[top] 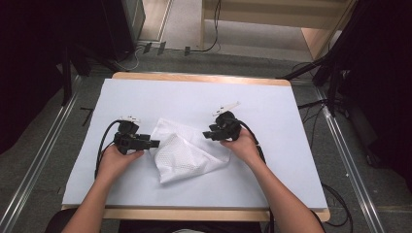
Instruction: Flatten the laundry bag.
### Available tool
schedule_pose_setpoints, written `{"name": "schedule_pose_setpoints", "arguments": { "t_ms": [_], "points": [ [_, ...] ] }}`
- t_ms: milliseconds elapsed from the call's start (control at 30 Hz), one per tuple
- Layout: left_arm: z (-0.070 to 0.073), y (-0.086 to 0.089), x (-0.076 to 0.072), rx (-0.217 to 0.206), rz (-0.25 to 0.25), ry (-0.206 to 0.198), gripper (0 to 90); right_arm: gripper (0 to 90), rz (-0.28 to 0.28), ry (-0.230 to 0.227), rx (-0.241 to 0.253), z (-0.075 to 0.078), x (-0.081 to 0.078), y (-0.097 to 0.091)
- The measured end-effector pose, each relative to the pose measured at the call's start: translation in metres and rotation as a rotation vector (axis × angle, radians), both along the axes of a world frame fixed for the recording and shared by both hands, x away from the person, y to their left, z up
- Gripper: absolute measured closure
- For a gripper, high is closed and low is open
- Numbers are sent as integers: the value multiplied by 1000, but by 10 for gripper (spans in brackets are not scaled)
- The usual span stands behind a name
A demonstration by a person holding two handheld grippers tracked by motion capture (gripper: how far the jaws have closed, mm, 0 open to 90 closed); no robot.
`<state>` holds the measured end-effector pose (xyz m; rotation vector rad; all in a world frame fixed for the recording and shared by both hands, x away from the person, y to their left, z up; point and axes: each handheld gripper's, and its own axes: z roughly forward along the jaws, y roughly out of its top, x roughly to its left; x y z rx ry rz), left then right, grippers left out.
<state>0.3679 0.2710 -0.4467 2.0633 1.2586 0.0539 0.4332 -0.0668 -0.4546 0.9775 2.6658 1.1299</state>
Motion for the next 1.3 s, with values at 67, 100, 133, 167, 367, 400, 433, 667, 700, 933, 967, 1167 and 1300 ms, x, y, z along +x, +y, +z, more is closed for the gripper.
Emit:
{"name": "schedule_pose_setpoints", "arguments": {
  "t_ms": [67, 100, 133, 167, 367, 400, 433, 667, 700, 933, 967, 1167, 1300],
  "points": [
    [-2, -1, -1, -3, -1, 13, 443, 556, 0, 9, -6, -3, 4, 3],
    [-4, -1, -1, -5, -7, 19, 463, 557, 9, 7, -6, -5, 5, 5],
    [-4, -2, -2, 8, -12, 8, 475, 558, 15, 12, -13, -6, 6, 8],
    [-4, -2, -3, 18, -12, -2, 500, 559, 27, 12, -20, -7, 5, 10],
    [-6, -2, -7, 28, -9, -19, 687, 663, 50, -13, -56, -8, 0, 22],
    [-7, -2, -7, 29, -13, -16, 727, 704, 36, -14, -61, -8, 0, 24],
    [-7, -2, -7, 27, -13, -10, 766, 746, 26, -26, -72, -8, 0, 25],
    [1, -5, -9, 16, -24, -37, 900, 900, 17, -15, -90, -7, 2, 30],
    [4, -5, -9, 3, -24, -44, 900, 900, 16, -11, -94, -6, 3, 29],
    [17, 2, -14, -84, -9, -85, 900, 900, -21, 11, -70, -3, 10, 18],
    [16, 2, -14, -78, -12, -81, 900, 900, -18, 17, -46, -3, 11, 17],
    [14, 0, -14, -73, -15, -66, 900, 803, 3, 26, 12, -6, 22, 26],
    [14, 2, -15, -74, -16, -59, 900, 711, 37, 53, 14, -10, 26, 38]
  ]
}}
